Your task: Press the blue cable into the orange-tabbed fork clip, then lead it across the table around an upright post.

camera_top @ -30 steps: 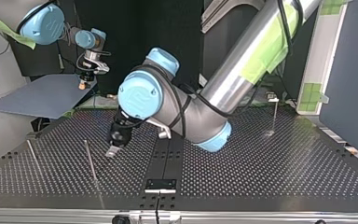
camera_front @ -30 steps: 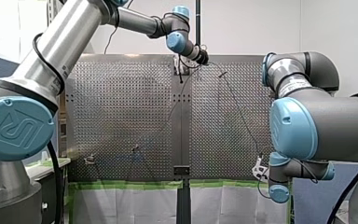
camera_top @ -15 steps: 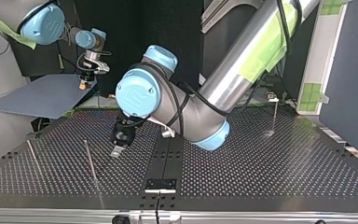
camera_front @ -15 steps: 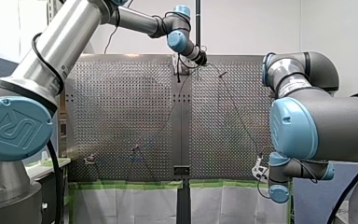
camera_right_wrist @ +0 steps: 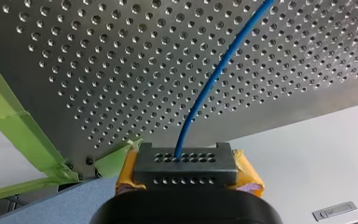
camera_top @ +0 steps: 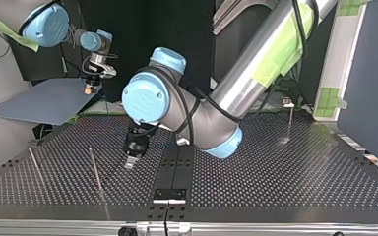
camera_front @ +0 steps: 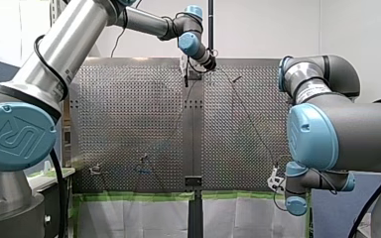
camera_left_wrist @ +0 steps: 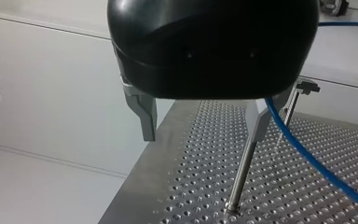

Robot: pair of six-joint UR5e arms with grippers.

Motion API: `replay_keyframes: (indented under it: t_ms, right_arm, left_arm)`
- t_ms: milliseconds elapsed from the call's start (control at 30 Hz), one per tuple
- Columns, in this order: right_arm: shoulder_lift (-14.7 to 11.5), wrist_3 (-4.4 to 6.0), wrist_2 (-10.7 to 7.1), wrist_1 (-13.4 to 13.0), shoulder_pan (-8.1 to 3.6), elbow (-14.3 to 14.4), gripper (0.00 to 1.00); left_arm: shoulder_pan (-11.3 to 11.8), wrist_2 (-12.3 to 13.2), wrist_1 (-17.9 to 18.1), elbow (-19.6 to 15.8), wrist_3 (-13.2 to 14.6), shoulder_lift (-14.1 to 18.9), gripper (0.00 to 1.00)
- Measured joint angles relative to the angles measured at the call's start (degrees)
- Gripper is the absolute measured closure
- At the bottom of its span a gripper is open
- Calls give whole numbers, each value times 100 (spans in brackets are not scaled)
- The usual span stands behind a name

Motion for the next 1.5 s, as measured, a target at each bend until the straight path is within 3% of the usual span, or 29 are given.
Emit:
replay_keyframes:
  t_ms: [200, 600, 867, 1067, 1333, 1500]
  right_arm:
    - [-1, -1, -1, -1, 17, 0, 100]
    - [-1, -1, -1, 2, 14, 0, 100]
    - [-44, -14, -14, 35, 10, 0, 100]
    - [-267, -41, -41, 218, 40, 5, 100]
    - [-664, -188, -180, 611, 170, 8, 100]
    - [-947, -183, -360, 895, 269, -29, 100]
  left_arm:
    - [-9, 26, -34, 0, 18, 0, 6]
    - [-18, -6, -530, 0, 274, 0, 6]
    - [-21, -206, -936, 0, 427, 0, 6]
    - [-22, -273, -1168, 0, 471, -5, 6]
    - [-23, -435, -1249, 0, 522, -7, 6]
    - [-20, -485, -1257, 0, 533, -8, 6]
